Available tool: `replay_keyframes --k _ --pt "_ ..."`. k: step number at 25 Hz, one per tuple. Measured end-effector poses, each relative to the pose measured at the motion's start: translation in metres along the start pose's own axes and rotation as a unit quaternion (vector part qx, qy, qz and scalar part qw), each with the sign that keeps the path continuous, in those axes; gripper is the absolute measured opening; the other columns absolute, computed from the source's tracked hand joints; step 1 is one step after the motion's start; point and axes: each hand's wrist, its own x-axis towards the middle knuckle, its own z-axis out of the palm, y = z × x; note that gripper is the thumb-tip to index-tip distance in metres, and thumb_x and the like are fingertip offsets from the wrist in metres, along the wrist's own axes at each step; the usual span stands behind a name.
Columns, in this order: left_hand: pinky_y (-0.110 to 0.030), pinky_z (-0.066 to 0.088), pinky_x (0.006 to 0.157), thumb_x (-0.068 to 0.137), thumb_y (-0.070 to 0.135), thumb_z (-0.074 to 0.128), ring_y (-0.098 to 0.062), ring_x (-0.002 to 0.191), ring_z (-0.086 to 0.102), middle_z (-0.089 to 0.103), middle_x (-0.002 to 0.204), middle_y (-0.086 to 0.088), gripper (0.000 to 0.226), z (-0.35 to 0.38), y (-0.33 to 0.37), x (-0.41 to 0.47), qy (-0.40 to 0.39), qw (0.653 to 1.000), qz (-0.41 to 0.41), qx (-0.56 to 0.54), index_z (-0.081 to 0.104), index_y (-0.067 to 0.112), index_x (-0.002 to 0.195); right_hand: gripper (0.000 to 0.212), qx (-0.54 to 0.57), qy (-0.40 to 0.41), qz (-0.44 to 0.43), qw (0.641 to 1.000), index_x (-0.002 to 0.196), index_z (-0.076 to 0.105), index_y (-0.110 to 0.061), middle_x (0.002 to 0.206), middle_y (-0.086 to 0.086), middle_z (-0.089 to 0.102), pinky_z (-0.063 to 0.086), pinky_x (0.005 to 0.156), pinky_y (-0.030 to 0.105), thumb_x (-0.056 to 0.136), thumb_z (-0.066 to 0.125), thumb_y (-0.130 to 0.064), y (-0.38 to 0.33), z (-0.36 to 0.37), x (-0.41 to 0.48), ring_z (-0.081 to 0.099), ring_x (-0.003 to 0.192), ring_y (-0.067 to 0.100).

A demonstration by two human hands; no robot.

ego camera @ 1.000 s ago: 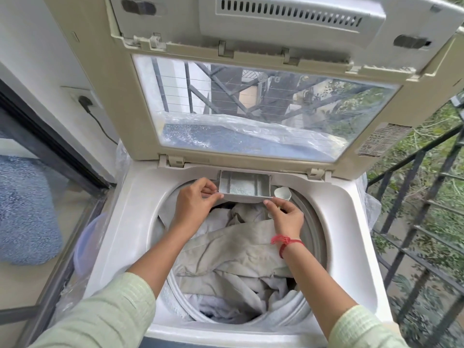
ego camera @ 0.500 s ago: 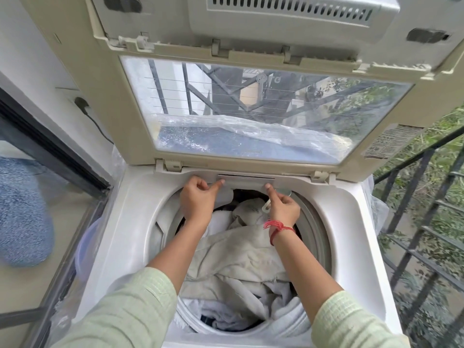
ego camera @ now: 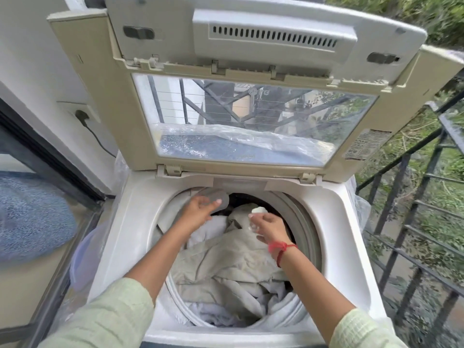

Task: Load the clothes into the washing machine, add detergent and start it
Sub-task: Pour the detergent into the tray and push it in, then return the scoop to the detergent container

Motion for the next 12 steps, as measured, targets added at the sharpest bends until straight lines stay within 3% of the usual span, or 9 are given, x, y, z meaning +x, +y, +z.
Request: replay_keyframes --k 1,3,5,8,12 --pt "-0.026 0.043 0.063 0.084 0.049 0.062 -0.014 0.087 0.063 0.061 0.113 -0.001 0.042 -0.006 -0.005 -0.013 -0.049 0.998 -0.014 0.029 0.051 0.020 0.112 0.009 -0.033 -0.047 0.000 0.998 0.078 0.065 -0.015 0.075 0.004 0.060 0.041 0.056 0.021 0.086 0.065 -0.016 0.008 -0.004 -0.014 0.054 0.064 0.011" --pt "-0.025 0.039 0.066 0.087 0.046 0.060 -0.015 0.095 0.062 0.060 0.113 0.004 0.033 -0.019 -0.016 -0.041 -0.104 0.993 -0.025 0.053 0.053 0.023 0.109 0.018 -0.068 -0.107 -0.029 0.992 0.080 0.064 -0.014 0.074 0.003 0.059 0.041 0.057 0.018 0.087 0.058 0.001 0.022 -0.009 -0.040 0.052 0.061 0.009" --pt "-0.027 0.040 0.071 0.087 0.043 0.060 -0.016 0.098 0.062 0.061 0.111 0.005 0.021 -0.030 -0.023 -0.068 -0.104 0.994 -0.001 0.037 0.056 0.028 0.101 0.023 -0.059 -0.116 -0.066 0.989 0.077 0.057 -0.011 0.077 0.009 0.061 0.045 0.054 0.020 0.084 0.055 0.011 0.033 -0.010 -0.064 0.053 0.059 0.013" --pt "-0.021 0.043 0.069 0.090 0.026 0.061 -0.019 0.091 0.060 0.062 0.106 -0.005 0.014 -0.044 -0.029 -0.115 -0.027 0.997 0.072 -0.028 0.059 0.017 0.101 0.027 -0.045 -0.091 -0.094 0.990 0.082 0.049 -0.011 0.082 0.017 0.065 0.049 0.057 0.027 0.079 0.059 0.013 0.037 -0.010 -0.100 0.058 0.062 0.020" --pt "-0.011 0.045 0.068 0.092 0.013 0.056 -0.018 0.087 0.060 0.063 0.100 -0.011 0.009 -0.057 -0.047 -0.193 0.109 0.974 0.159 -0.118 0.060 0.009 0.099 0.033 -0.030 -0.154 -0.147 0.977 0.097 0.048 -0.015 0.074 0.006 0.065 0.048 0.055 0.021 0.081 0.065 0.008 0.028 -0.005 -0.159 0.060 0.059 0.013"
